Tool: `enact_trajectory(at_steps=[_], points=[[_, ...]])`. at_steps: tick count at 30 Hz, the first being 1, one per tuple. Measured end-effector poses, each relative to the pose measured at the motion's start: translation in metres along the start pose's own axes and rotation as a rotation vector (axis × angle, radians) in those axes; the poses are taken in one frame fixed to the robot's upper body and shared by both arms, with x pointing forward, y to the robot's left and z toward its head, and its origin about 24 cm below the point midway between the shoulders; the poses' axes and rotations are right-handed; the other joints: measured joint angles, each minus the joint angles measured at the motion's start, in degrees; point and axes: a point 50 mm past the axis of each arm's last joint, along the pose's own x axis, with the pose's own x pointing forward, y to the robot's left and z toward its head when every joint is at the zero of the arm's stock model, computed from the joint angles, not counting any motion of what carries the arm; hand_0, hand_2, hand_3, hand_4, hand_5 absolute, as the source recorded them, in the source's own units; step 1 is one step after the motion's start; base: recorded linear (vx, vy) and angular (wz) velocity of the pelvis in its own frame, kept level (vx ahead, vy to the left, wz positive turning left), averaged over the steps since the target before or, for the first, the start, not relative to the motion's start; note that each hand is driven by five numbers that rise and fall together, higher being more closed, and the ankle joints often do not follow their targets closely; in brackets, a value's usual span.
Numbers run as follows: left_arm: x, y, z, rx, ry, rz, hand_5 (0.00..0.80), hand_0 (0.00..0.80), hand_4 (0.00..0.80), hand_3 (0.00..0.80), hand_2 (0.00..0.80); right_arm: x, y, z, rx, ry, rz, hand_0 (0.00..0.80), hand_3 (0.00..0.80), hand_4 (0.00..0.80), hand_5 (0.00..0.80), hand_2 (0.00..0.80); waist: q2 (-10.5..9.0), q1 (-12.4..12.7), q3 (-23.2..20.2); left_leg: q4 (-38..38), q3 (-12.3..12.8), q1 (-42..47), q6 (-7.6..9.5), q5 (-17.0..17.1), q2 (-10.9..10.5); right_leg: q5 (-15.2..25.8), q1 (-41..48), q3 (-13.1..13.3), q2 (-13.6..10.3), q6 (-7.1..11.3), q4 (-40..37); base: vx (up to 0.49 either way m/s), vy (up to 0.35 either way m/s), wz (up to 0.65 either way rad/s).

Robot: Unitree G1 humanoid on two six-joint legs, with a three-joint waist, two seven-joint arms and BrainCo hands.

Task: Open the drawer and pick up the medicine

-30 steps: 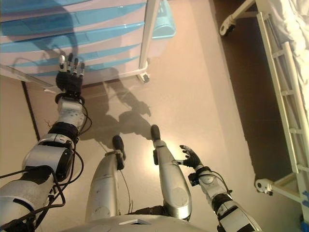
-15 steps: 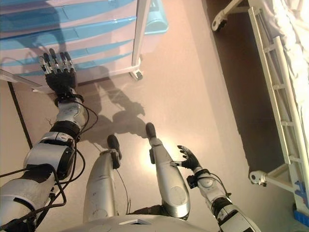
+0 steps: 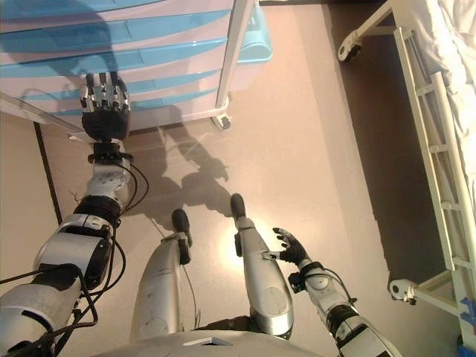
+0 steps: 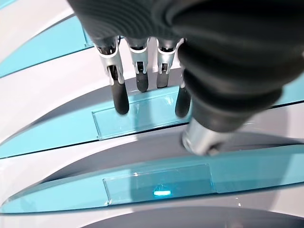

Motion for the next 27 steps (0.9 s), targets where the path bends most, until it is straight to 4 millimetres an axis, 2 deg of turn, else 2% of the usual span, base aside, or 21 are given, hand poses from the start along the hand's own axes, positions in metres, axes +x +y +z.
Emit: enact_trajectory(at_steps=[1,9,10,11,12,13,15,27], points=[[-0.002,0.001,-0.001,0.001,0.007,0.005,0.0,0.0,0.0,0.0,0.0,0.0,0.0,0.0,0.0,0.004,0.0,0.0,0.0,0.0,0.0,0.0,0.06,0.2,0.0,-0.3,0.0,0.6,-0.09,0.2,0.0,0.0,0.4,0.0,0.0,-0.02,-0.1,0.0,0.0,0.0],[-0.007,0.006,-0.007,0.008,0.061,0.031,0.0,0.0,0.0,0.0,0.0,-0.002,-0.001,-0.005,0.0,0.023,-0.002,0.0,0.0,0.0,0.0,0.0,0.32,1.2,0.2,-3.1,0.0,4.0,-0.21,1.0,-0.7,-0.1,2.9,0.0,-0.5,-0.11,-1.2,0.004,0.001,0.01],[-0.007,0.006,-0.007,0.007,0.061,0.032,0.063,0.063,0.063,0.063,0.063,-0.002,-0.001,-0.006,0.001,0.027,-0.002,0.0,0.0,0.0,0.0,0.0,0.32,1.2,0.2,-3.5,0.0,4.2,-0.11,1.2,-0.8,-0.1,3.1,0.0,-0.7,-0.1,-1.2,0.0,0.0,0.0],[-0.007,0.007,-0.008,0.002,0.068,0.036,0.43,0.43,0.43,0.43,0.43,-0.003,0.0,-0.007,0.002,0.029,-0.003,0.0,0.0,0.0,0.0,0.0,0.35,1.2,0.2,-4.0,0.1,4.6,-0.05,1.3,-0.9,-0.1,3.3,0.0,-0.8,-0.1,-1.3,0.0,0.0,0.0],[-0.007,0.007,-0.008,-0.003,0.074,0.039,0.562,0.562,0.562,0.562,0.562,-0.003,0.0,-0.007,0.002,0.03,-0.003,0.0,0.0,0.0,0.0,0.0,0.41,1.2,0.3,-4.0,0.2,4.9,-0.03,1.4,-0.9,-0.1,3.5,0.0,-0.9,-0.09,-1.4,0.0,0.0,0.0],[-0.008,0.007,-0.008,-0.005,0.076,0.041,0.527,0.527,0.527,0.527,0.527,-0.003,0.0,-0.007,0.002,0.03,-0.002,0.0,0.0,0.0,0.0,0.0,0.41,1.2,0.3,-4.0,0.3,4.9,-0.03,1.4,-0.9,-0.1,3.6,0.0,-0.9,-0.09,-1.5,0.0,0.0,0.0],[-0.007,0.007,-0.008,-0.005,0.076,0.041,0.8,0.8,0.8,0.8,0.8,-0.003,0.0,-0.007,0.002,0.03,-0.002,0.0,0.0,0.0,0.0,0.0,0.45,1.2,0.3,-4.3,0.5,5.0,0.0,1.4,-1.0,-0.1,3.6,0.1,-0.9,-0.08,-1.6,0.0,0.0,0.0],[-0.01,0.008,-0.011,-0.049,0.076,0.036,0.8,0.8,0.8,0.8,0.8,-0.003,0.0,-0.007,-0.001,0.031,-0.001,0.0,0.0,0.0,0.0,0.0,0.52,1.3,0.4,-4.8,0.6,5.6,-0.06,1.6,-1.0,0.0,4.1,0.1,-1.0,-0.08,-1.9,-0.001,0.003,0.0]])
